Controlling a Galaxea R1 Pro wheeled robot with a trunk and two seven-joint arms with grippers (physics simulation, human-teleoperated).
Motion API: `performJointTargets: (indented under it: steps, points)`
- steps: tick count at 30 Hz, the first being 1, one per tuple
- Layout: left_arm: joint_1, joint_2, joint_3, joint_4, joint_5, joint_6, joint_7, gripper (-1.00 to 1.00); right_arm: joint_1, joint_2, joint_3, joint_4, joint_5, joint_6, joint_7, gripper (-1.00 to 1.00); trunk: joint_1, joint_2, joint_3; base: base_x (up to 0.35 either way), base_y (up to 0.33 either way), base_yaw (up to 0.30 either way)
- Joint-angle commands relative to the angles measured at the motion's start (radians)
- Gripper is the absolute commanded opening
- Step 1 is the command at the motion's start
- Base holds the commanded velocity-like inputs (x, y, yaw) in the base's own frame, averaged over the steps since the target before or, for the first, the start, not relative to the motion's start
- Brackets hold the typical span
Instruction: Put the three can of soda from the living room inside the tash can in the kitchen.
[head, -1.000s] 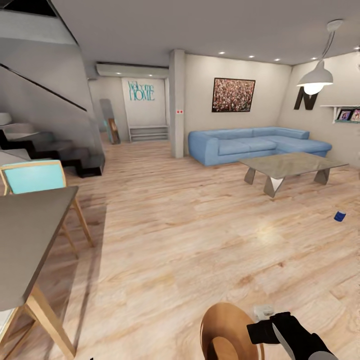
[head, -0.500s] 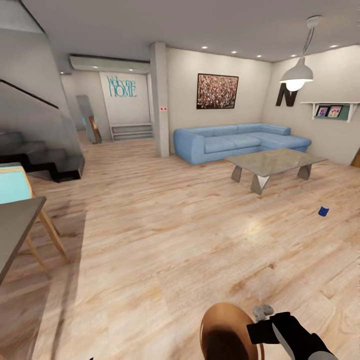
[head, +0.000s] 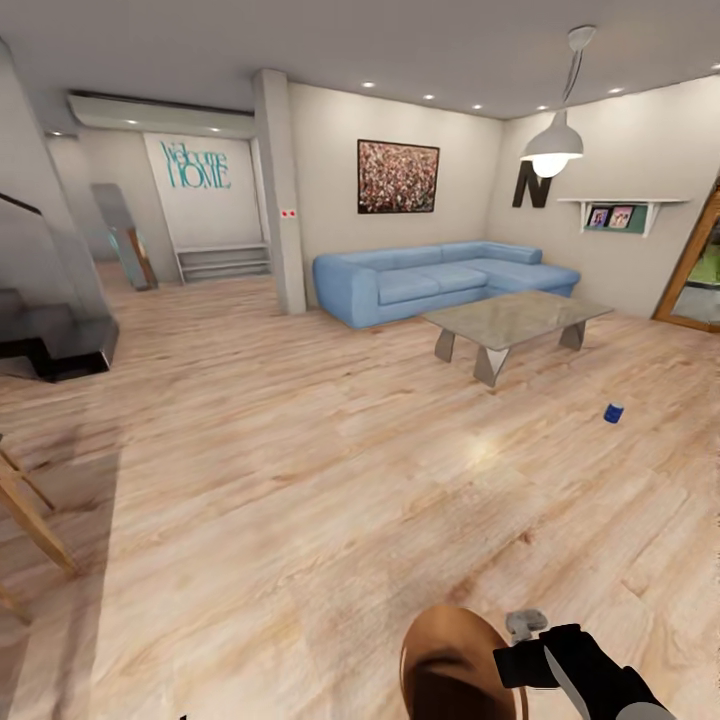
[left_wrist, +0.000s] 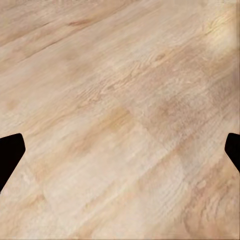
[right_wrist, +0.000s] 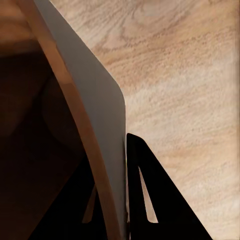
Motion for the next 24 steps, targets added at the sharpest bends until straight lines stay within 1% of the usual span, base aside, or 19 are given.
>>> performJointTargets:
  steps: [1,24]
  points:
    - [0.0,0.0,0.0,0.0,0.0,0.0,0.0,1.0,0.0,0.0,-0.002,0.0,-0.013,0.003,0.006,-1.0,0.0,0.0,-0.001,0.325,0.093,-0.212]
    - [0.0,0.0,0.0,0.002,-0.002,0.0,0.0,1.0,-0.001,-0.001,-0.003,0.0,-0.012,0.003,0.005,-1.0,0.0,0.0,-0.018,0.325,0.111,-0.212]
